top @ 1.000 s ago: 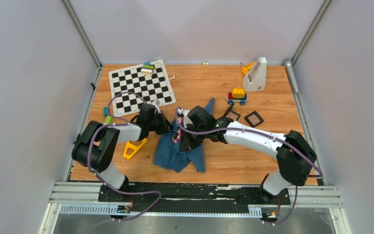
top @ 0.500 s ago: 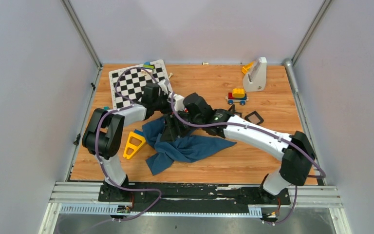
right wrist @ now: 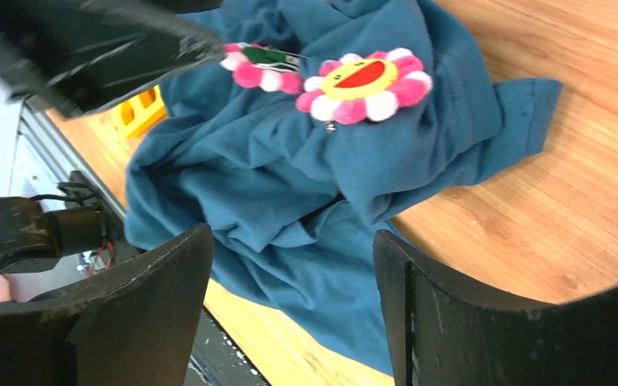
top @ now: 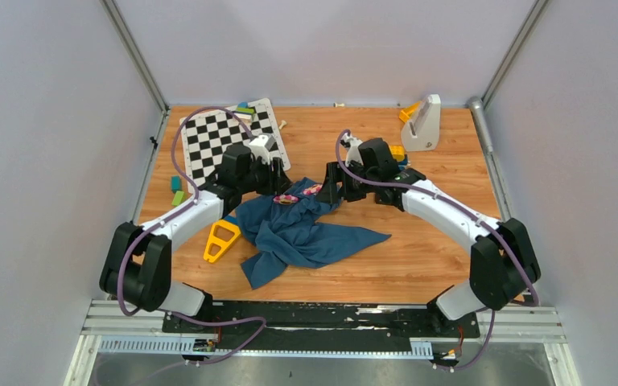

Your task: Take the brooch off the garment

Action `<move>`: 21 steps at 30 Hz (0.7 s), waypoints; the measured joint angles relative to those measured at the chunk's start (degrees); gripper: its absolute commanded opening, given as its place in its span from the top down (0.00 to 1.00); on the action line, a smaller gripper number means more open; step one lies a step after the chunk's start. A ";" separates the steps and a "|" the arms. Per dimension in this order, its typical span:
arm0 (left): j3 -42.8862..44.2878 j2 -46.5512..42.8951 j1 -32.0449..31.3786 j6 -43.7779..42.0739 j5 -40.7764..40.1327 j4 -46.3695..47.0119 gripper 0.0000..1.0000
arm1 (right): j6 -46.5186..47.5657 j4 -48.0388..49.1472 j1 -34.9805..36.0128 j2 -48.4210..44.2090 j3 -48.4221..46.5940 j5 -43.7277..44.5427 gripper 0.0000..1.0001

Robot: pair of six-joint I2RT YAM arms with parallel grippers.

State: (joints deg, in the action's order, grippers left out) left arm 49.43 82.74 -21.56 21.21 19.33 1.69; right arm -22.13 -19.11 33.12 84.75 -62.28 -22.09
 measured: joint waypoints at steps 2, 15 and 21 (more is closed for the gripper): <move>-1.66 -1.64 -1.40 -3.06 0.09 1.16 0.38 | 0.66 0.52 -0.68 2.16 0.04 -0.04 0.32; -7.21 2.16 -5.11 -20.70 7.02 20.02 0.42 | -0.22 13.03 -4.87 11.15 4.57 -6.43 0.56; -6.91 7.06 -5.09 -23.69 10.32 24.35 0.42 | -1.25 18.03 -5.05 12.39 5.97 -9.68 0.78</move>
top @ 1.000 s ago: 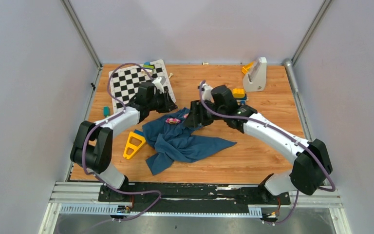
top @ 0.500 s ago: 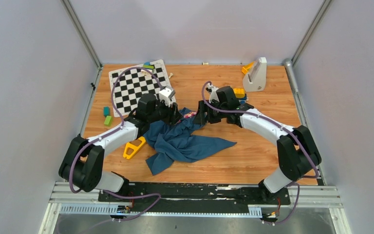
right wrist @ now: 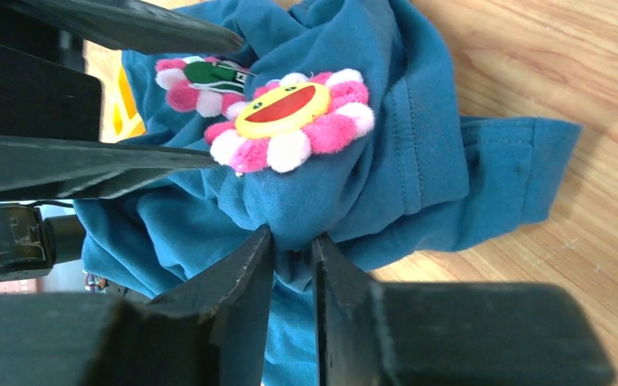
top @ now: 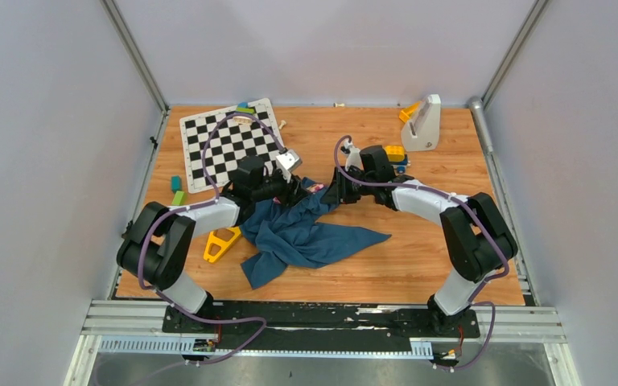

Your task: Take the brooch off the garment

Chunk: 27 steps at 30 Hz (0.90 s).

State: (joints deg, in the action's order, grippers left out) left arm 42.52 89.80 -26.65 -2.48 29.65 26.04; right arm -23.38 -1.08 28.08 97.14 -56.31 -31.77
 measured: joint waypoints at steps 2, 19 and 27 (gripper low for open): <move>0.31 1.55 0.00 -0.63 1.18 0.42 0.42 | -0.15 0.94 0.00 0.00 0.04 -0.57 0.80; 2.12 0.83 0.00 -1.55 5.57 -1.90 1.00 | -0.92 1.95 0.00 -0.02 0.28 -0.66 0.93; 2.19 -6.95 -0.09 6.32 8.50 -7.74 1.00 | -1.86 -0.96 0.02 -2.60 1.95 0.59 0.92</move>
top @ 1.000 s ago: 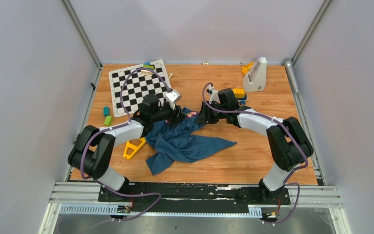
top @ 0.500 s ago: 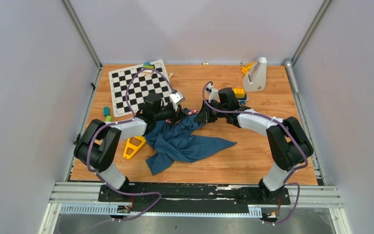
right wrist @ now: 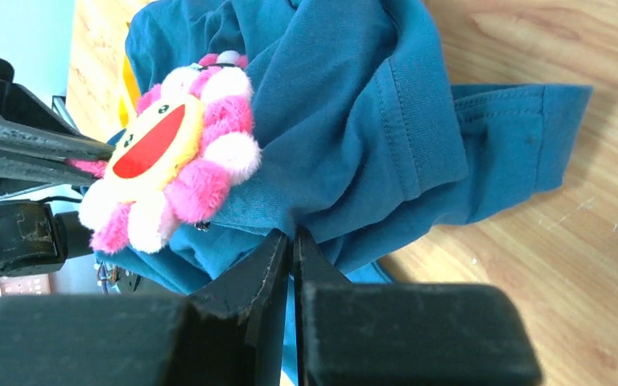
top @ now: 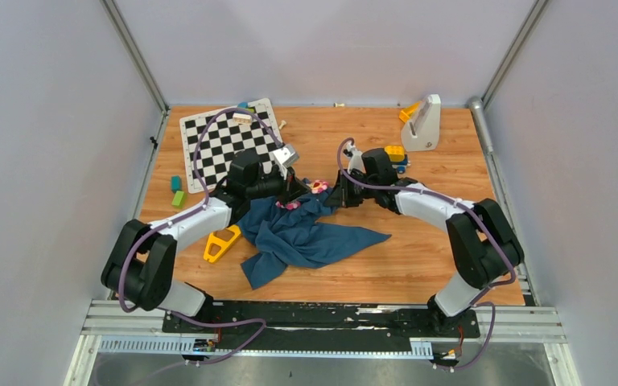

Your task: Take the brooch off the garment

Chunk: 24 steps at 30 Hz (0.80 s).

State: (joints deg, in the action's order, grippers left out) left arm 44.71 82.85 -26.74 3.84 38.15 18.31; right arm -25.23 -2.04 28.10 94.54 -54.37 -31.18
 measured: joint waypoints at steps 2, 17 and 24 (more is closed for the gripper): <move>0.00 -0.90 0.00 1.79 0.61 -1.46 1.00 | 0.00 -0.66 0.00 -1.66 0.81 -0.15 0.91; 2.91 -0.02 -4.00 5.42 6.14 -9.99 1.00 | 0.48 1.64 1.79 -13.33 7.54 -3.85 0.93; 4.61 1.46 -4.37 8.26 8.48 -13.11 1.00 | -0.09 -1.03 1.79 -12.94 7.50 -0.20 0.96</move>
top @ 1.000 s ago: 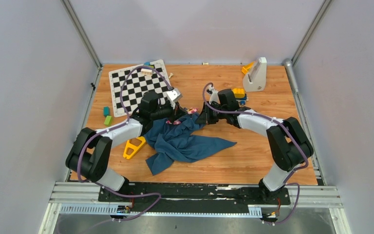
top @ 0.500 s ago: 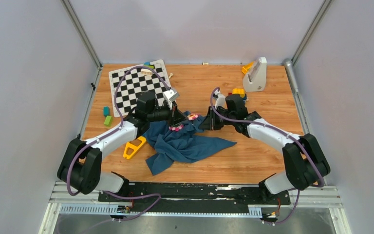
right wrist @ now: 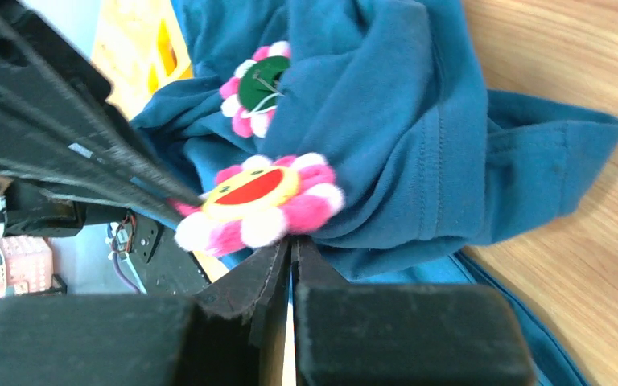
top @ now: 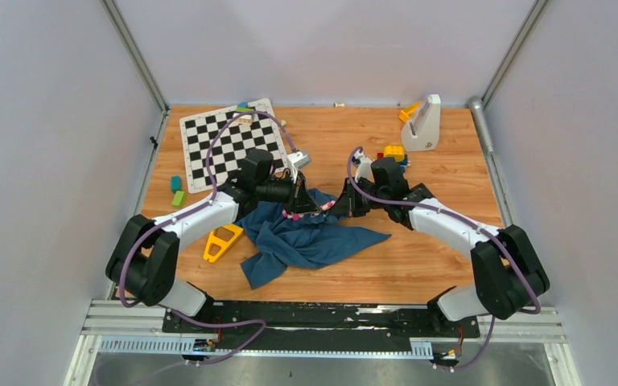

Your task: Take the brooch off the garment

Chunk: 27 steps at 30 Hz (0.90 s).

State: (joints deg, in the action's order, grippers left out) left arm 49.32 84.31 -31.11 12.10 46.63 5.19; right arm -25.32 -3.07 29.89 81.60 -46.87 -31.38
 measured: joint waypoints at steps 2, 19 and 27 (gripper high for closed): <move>1.14 0.61 0.00 1.11 1.25 -1.64 1.00 | -0.57 -0.98 -0.42 0.57 0.00 1.20 0.96; 4.74 1.86 -0.04 4.52 4.09 -10.80 1.00 | 1.70 -0.83 -2.25 -8.31 7.52 5.64 0.45; 8.96 1.36 -0.02 4.72 3.93 -15.87 1.00 | 5.22 11.54 -1.75 -18.80 16.28 3.74 0.33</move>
State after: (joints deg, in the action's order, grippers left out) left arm 58.28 85.67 -31.14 16.82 50.57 -10.68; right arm -20.10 8.47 28.14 62.81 -30.59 -27.64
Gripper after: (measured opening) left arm 0.007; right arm 0.672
